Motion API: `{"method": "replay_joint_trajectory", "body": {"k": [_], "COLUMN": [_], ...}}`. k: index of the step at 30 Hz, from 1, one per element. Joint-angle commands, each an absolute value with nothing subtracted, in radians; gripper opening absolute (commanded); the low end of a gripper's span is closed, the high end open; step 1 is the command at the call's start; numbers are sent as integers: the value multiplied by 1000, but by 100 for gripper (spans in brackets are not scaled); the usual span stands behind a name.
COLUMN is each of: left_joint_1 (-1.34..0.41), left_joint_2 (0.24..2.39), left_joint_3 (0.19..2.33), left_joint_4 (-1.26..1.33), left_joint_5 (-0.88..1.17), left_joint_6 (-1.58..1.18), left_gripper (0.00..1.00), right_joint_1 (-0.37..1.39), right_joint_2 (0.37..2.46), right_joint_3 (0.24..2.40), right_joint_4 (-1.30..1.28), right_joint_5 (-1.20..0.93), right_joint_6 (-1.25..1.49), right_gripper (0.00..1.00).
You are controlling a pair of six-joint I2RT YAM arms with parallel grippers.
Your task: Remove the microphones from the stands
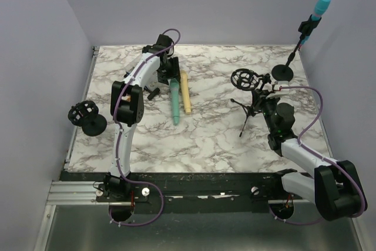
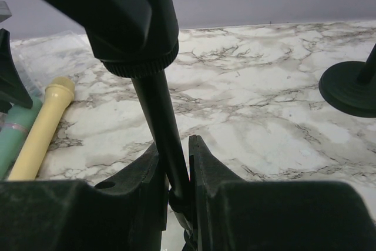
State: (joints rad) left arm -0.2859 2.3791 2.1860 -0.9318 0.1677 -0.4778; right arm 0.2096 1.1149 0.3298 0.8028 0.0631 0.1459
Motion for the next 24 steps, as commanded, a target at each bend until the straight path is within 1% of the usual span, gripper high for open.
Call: {"method": "replay_joint_trajectory", "body": {"k": [1,6,12,15,21,23,24], "left_joint_1": [-276,-276,-276,-276,-289,-301,-307], "left_joint_2": [2385,2345,2210,2106,1792,1707,1662], "left_joint_3": [2233,2227,2143,2090,1795,1719,1684], "left_joint_4": [-922,-936,-911,-892,-668,-597,-550], "left_joint_5": [206,220,262,305,547,640,683], "left_joint_6": [-468,-451,-442,-439,-481,-509,-531], "left_gripper": [62,68,72,73,83,85,85], "right_joint_1": [212,212,222,236,286,306,319], "right_joint_2": [1148,1131,1152,1175,1198,1202,1203], "right_joint_3": [318,307,298,309,334,346,354], "right_joint_4": [721,726,778,782,757,735,717], "right_joint_5": [92,71,-31,-67,-90,-93,-91], "right_joint_6": [209,213,210,201,183,185,184], "right_gripper": [1,1,3,4,6,9,13]}}
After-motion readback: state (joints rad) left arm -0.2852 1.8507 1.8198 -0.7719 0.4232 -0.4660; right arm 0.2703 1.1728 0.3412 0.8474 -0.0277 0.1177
